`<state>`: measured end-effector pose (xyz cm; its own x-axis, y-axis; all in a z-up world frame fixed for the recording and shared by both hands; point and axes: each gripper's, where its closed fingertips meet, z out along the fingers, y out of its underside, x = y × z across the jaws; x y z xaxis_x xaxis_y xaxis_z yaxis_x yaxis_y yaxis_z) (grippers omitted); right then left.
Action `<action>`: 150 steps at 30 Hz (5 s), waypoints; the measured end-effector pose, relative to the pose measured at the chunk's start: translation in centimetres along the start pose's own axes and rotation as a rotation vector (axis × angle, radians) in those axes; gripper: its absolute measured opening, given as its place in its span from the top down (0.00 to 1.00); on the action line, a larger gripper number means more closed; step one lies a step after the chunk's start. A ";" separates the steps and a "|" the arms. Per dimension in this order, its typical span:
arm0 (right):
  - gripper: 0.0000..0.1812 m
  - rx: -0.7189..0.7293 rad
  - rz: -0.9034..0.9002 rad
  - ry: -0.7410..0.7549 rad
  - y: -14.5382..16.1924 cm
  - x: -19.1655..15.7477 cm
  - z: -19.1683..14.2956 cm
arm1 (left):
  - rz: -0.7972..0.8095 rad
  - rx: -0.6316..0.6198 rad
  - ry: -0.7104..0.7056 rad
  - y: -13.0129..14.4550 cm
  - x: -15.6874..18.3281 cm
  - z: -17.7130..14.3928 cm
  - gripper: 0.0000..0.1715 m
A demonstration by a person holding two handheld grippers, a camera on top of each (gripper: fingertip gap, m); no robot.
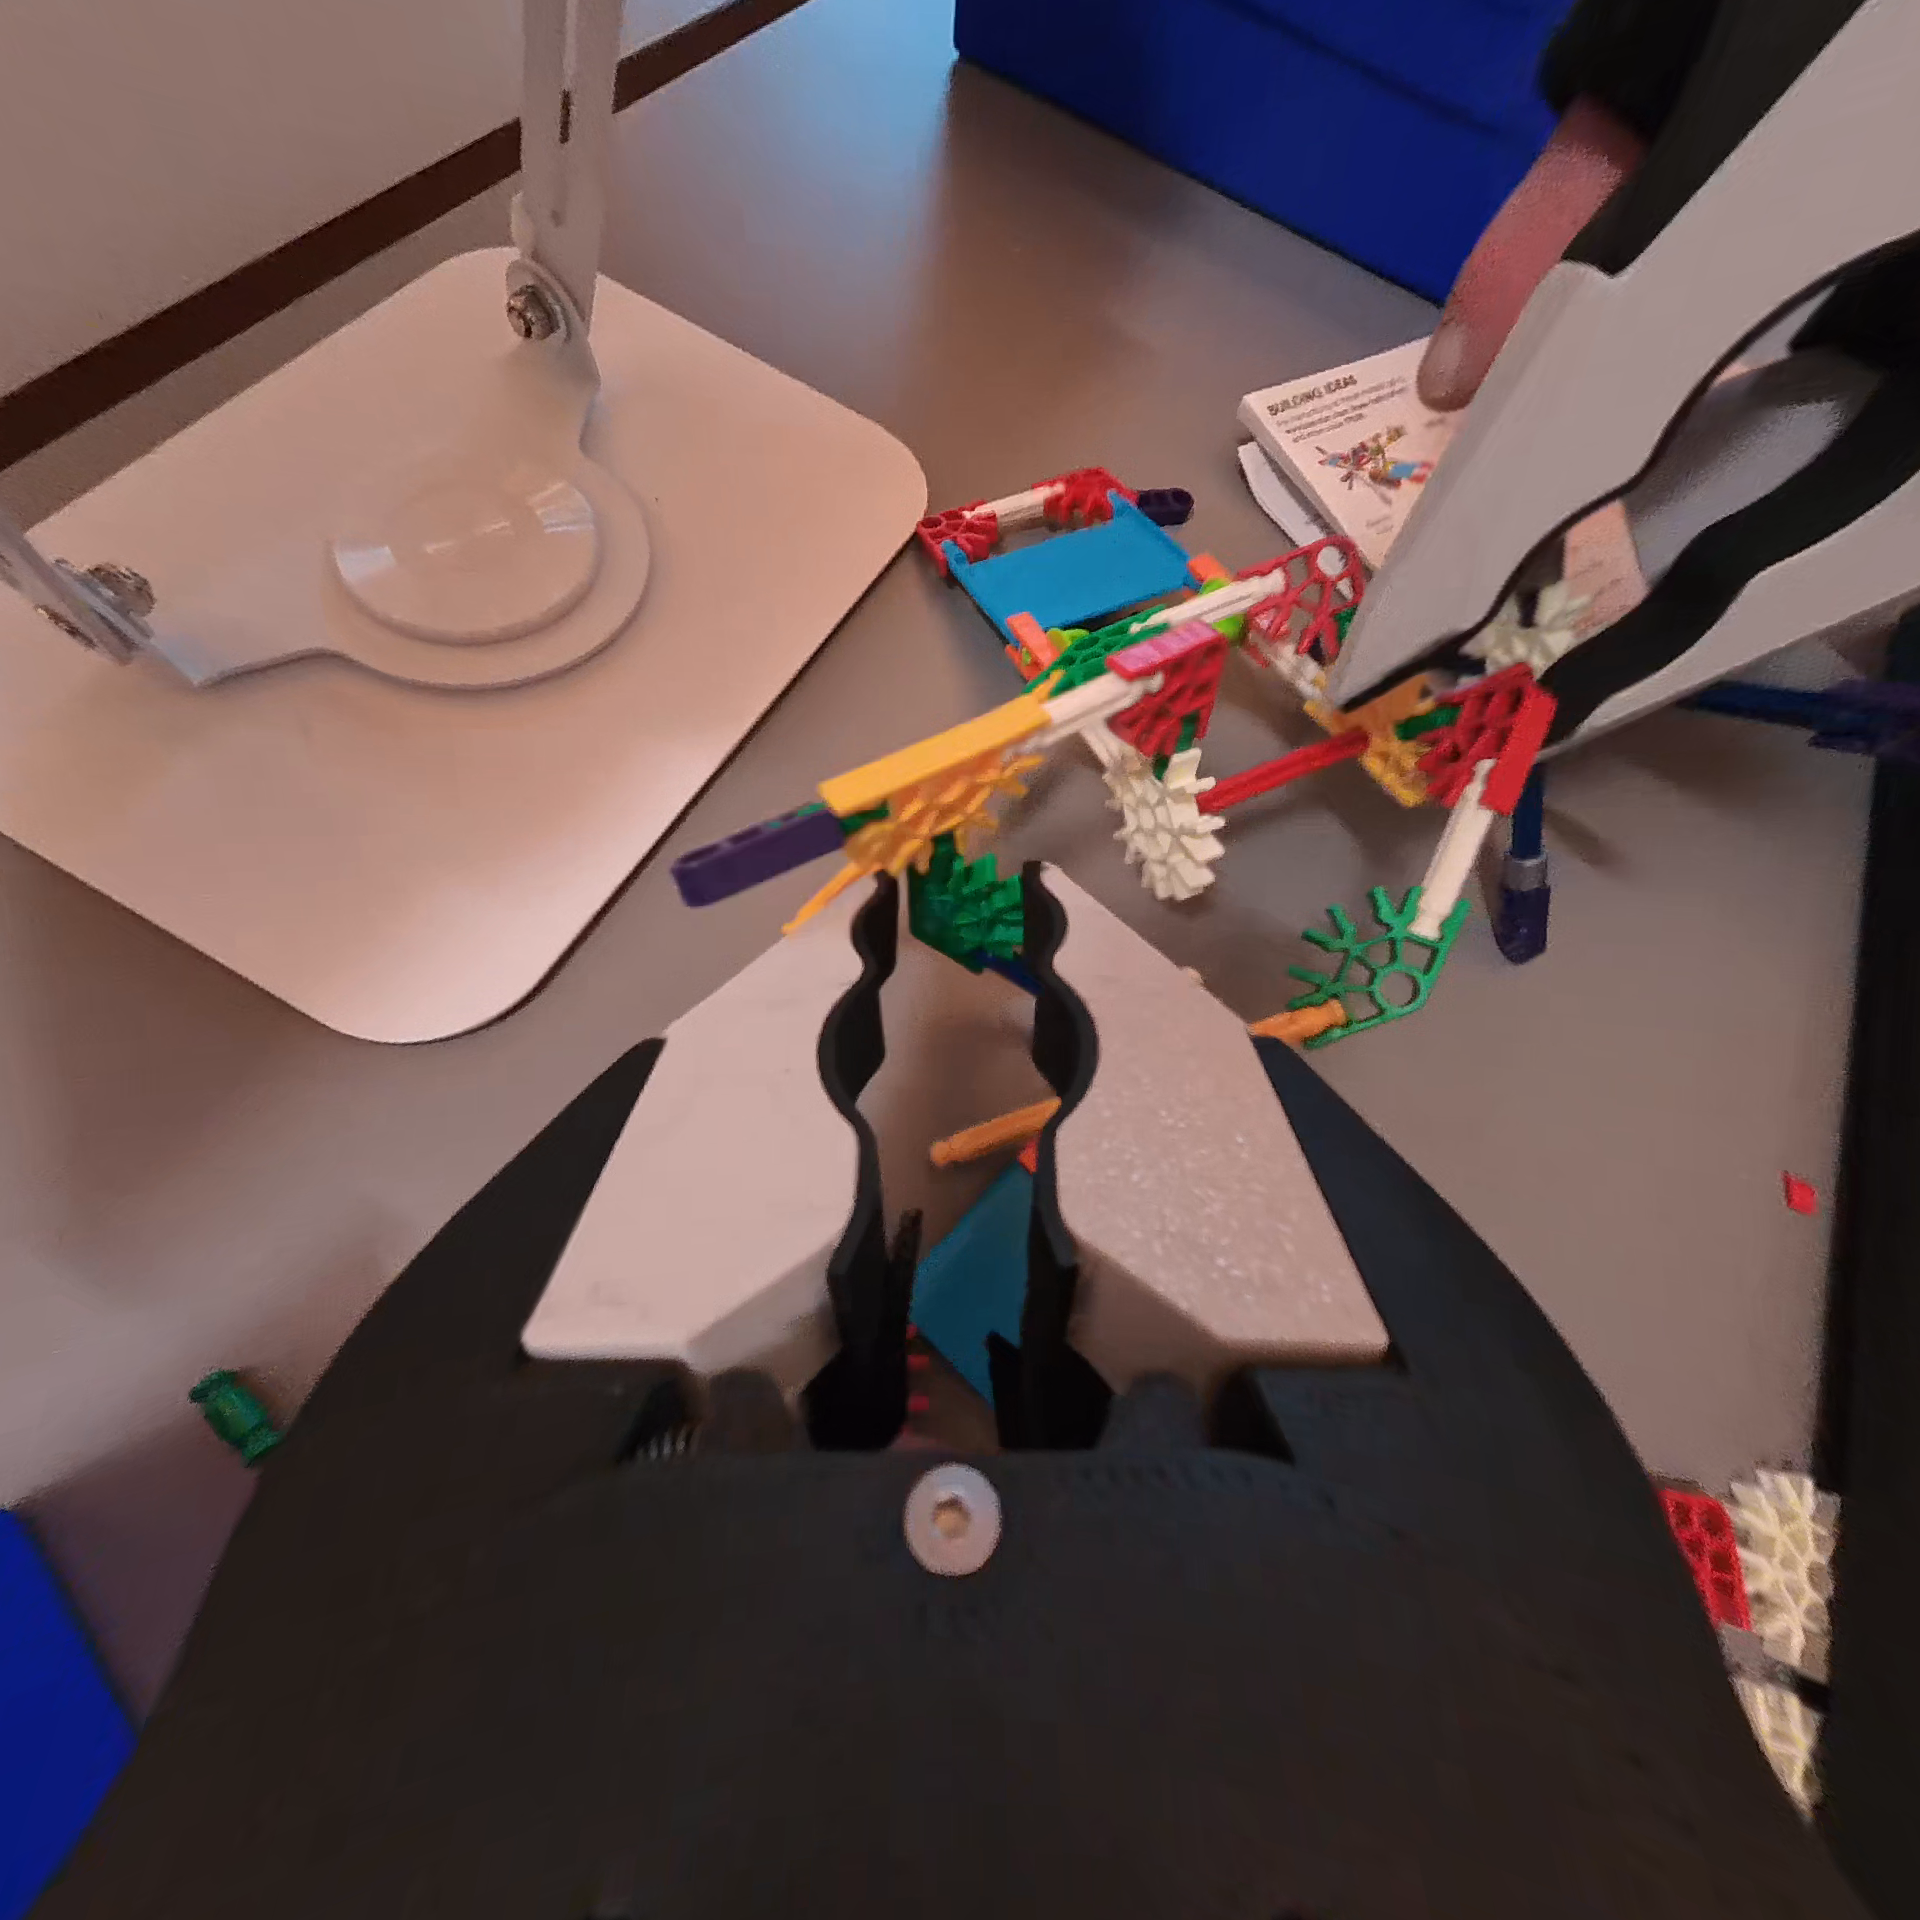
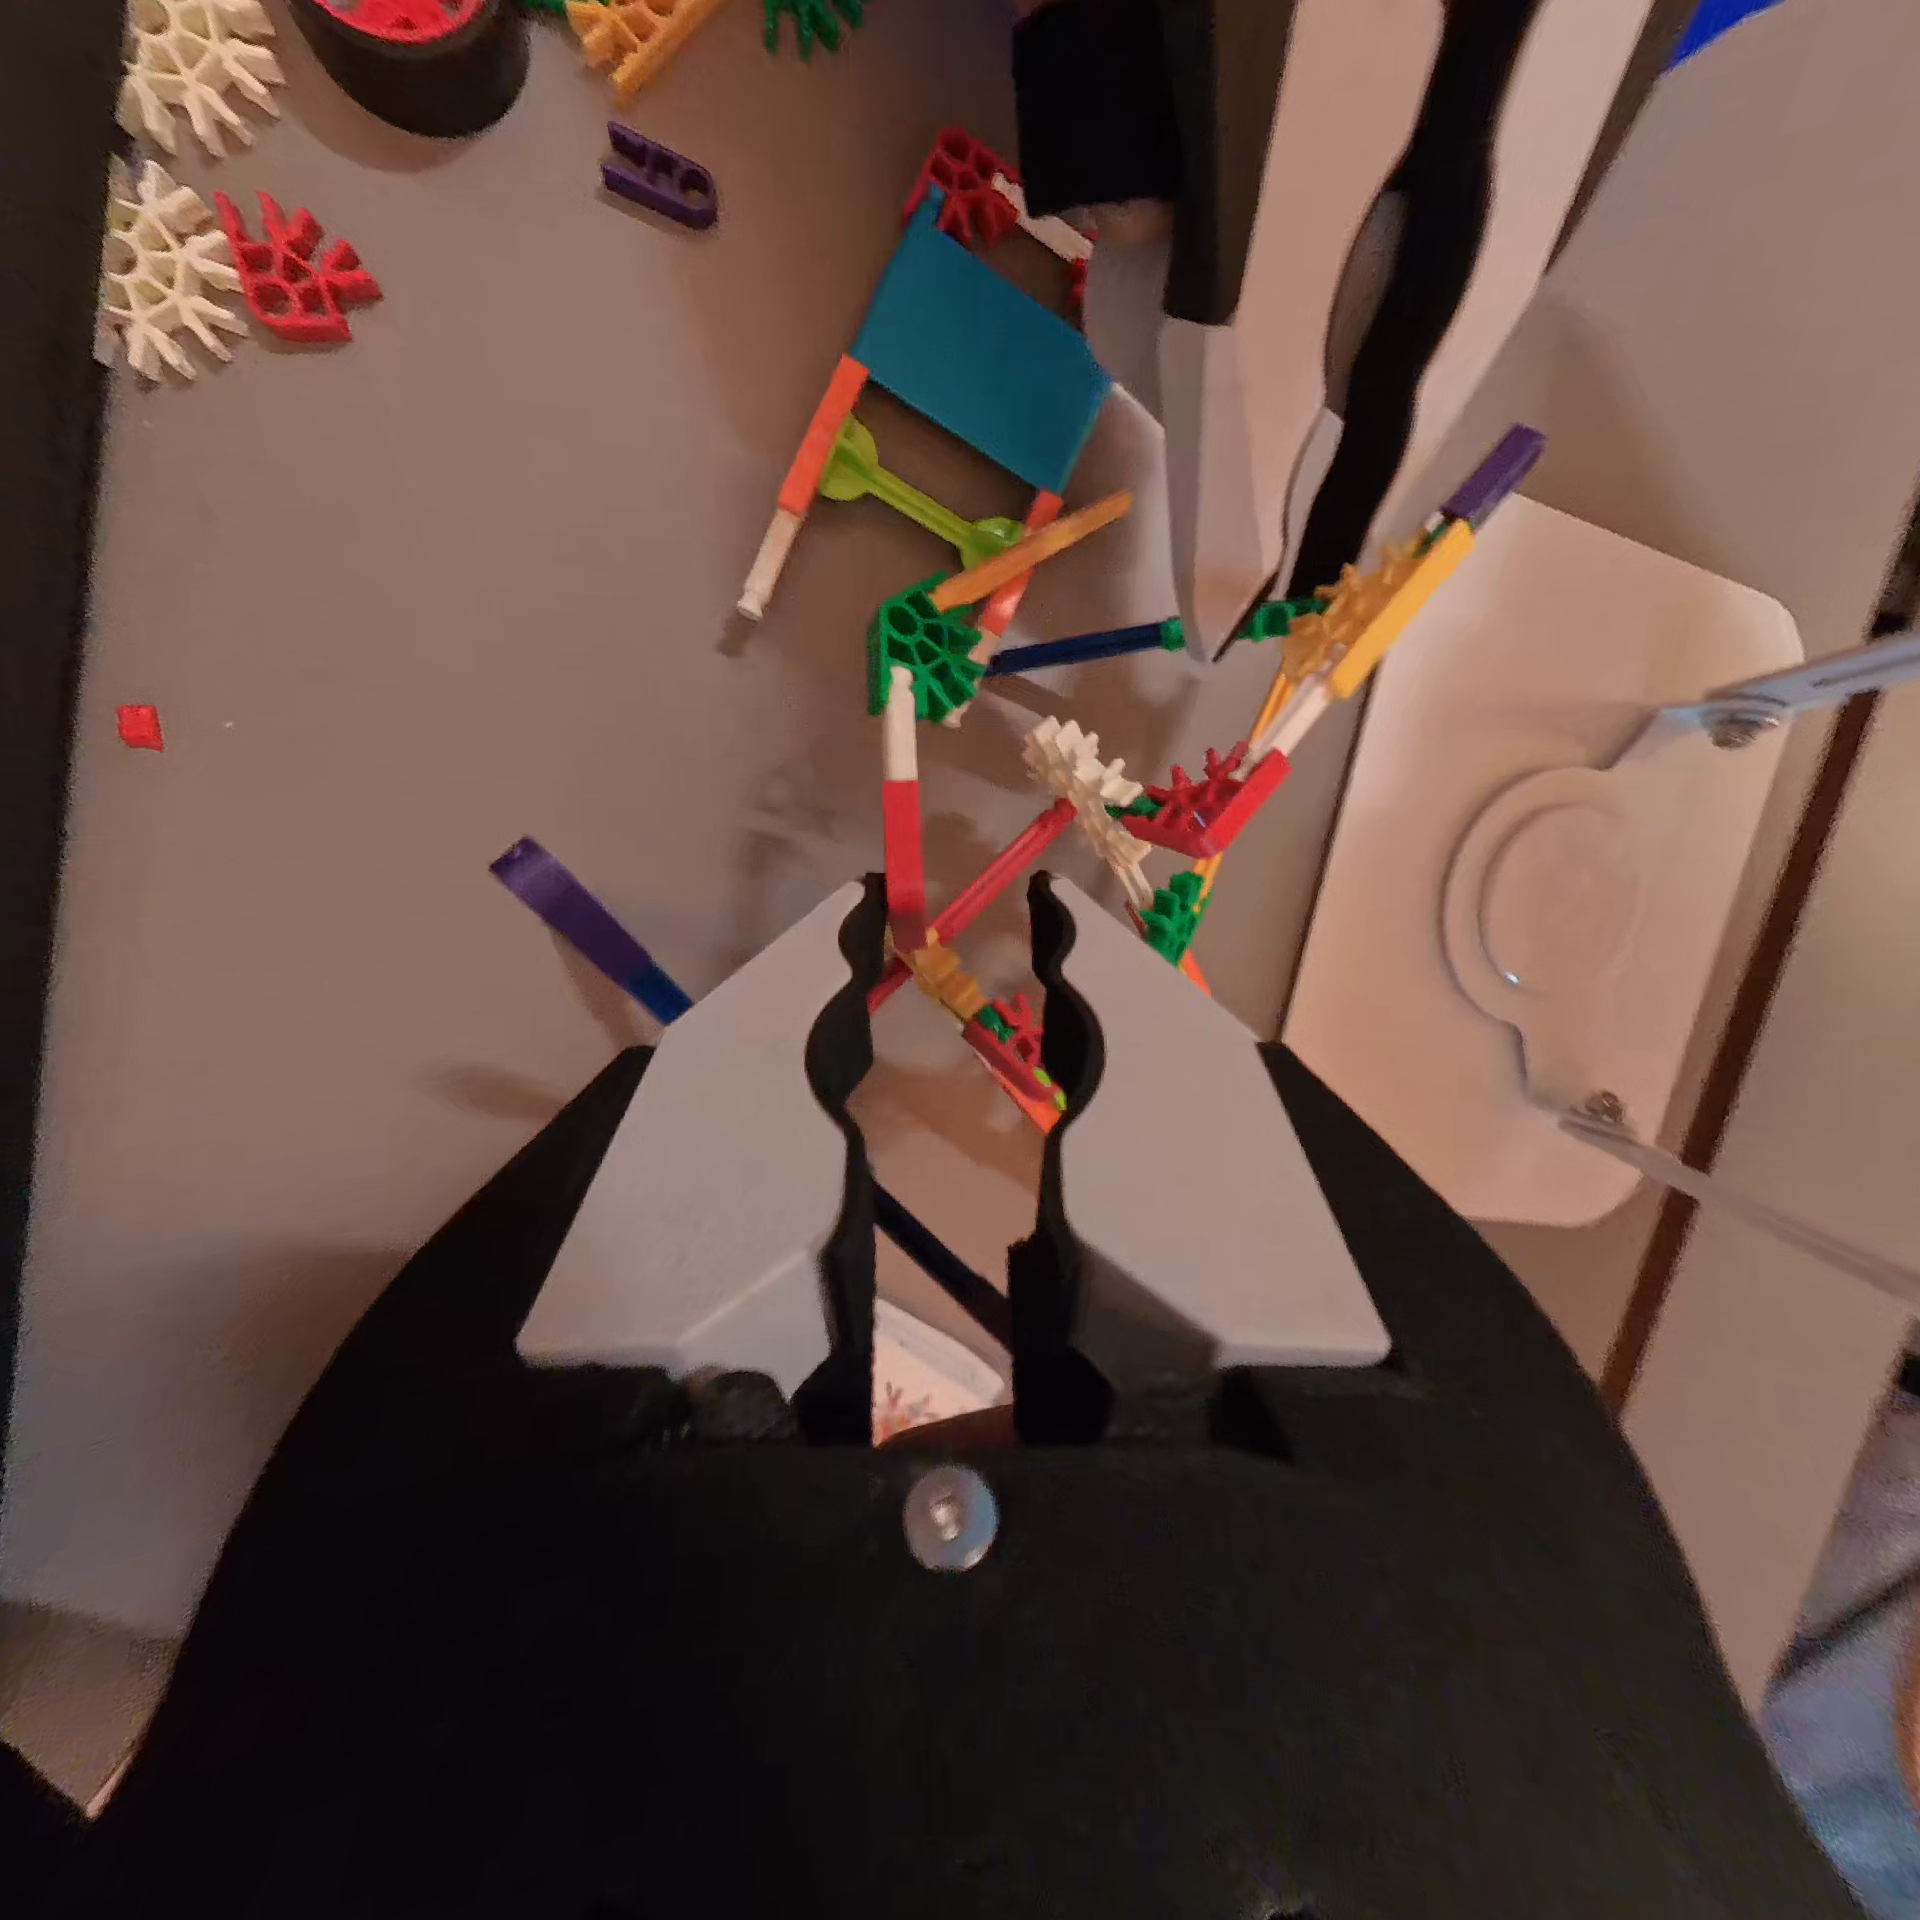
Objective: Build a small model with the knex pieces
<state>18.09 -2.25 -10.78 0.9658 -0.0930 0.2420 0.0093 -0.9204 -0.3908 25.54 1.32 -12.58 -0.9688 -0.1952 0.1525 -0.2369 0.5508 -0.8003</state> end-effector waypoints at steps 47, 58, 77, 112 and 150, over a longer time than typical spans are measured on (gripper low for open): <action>0.97 0.253 0.073 0.299 -3.5 -0.2 -3.4 | -0.075 0.105 0.134 -1.7 1.4 -0.8 0.89; 0.98 0.310 0.109 0.346 -3.6 0.3 -4.2 | -0.111 0.146 0.189 -2.2 1.8 -1.6 0.89; 0.98 0.359 0.165 0.446 -2.6 -0.6 -6.1 | 0.210 0.242 0.025 -5.6 3.5 -4.4 0.89; 0.98 0.372 0.575 0.602 4.8 0.7 -6.8 | 0.519 0.103 -0.152 -10.8 7.6 -3.2 0.89; 1.00 0.521 0.917 0.439 4.5 0.5 -4.0 | 0.649 -0.170 -0.393 -5.8 -0.8 -2.6 0.65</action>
<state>17.59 -7.95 -8.85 0.4917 -0.8675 -0.0752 -0.4475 -0.1776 -0.8765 27.53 0.46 -6.56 -0.8284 -0.0468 -0.5581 0.3305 0.7638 -0.5545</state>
